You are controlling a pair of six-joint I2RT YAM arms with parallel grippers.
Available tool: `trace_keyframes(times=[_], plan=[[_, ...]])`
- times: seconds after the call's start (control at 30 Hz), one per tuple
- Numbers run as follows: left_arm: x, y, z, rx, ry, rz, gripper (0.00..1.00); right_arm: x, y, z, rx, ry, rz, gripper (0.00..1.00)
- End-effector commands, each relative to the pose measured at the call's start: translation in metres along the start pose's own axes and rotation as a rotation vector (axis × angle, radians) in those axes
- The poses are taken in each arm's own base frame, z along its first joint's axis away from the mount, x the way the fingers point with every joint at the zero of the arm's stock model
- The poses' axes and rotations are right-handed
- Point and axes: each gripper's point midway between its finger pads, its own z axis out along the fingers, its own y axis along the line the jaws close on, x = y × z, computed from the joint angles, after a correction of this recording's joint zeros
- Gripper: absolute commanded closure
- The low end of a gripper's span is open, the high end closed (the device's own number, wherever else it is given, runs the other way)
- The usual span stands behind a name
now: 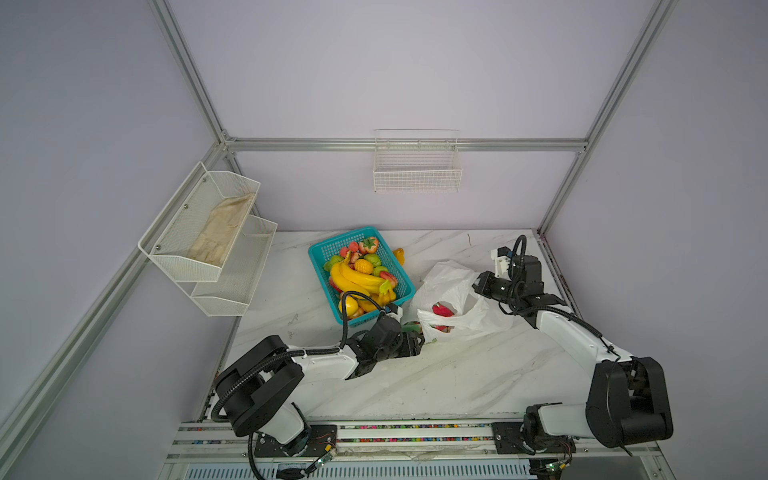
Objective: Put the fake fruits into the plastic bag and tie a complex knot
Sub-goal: 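Lower the red dragon fruit deep into the bag with the left gripper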
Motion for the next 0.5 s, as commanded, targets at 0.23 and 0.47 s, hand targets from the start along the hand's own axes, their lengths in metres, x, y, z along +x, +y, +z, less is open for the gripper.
trace_keyframes(times=[0.23,0.47], plan=[[0.002,-0.003,0.004,0.017,0.006,-0.017,0.36,-0.01,0.006,-0.006,-0.002,-0.021,-0.033,1.0],[-0.004,-0.015,0.012,0.062,-0.013,-0.02,0.59,-0.007,0.004,-0.007,0.006,-0.022,-0.033,1.0]])
